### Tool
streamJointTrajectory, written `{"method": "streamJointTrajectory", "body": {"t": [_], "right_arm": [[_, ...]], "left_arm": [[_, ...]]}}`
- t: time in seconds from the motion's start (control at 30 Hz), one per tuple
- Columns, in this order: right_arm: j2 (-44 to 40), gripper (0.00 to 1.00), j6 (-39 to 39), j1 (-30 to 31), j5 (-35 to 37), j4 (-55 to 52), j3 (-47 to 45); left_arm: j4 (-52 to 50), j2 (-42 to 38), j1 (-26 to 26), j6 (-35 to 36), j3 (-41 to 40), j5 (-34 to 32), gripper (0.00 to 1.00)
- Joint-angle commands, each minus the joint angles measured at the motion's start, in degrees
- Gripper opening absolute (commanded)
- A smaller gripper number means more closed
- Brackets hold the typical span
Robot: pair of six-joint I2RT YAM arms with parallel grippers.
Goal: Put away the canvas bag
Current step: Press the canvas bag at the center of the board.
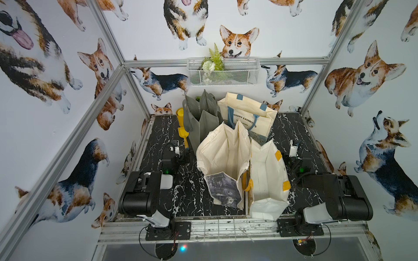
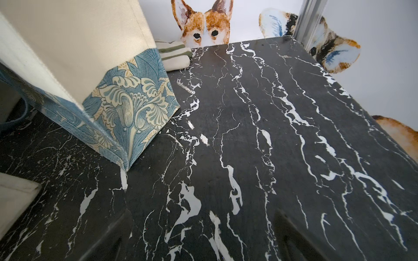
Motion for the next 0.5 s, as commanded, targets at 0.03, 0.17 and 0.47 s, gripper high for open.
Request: {"method": "streamJointTrajectory", "body": {"t": [0.03, 0.17, 0.47], "right_arm": [[-0.1, 1.00, -0.3, 0.0, -0.3, 1.5, 0.1], [0.1, 1.00, -0.2, 0.0, -0.4, 1.7, 0.1], [0.0, 0.90, -0.2, 0.0, -0.3, 1.3, 0.2]], "left_arm": [[1.6, 0.0, 0.1, 1.0, 0.0, 0.6, 1.00], [1.2, 0.1, 0.2, 0.4, 0.5, -0.7, 1.00], [1.5, 0.0, 0.1, 0.5, 0.2, -0.8, 0.98]]}}
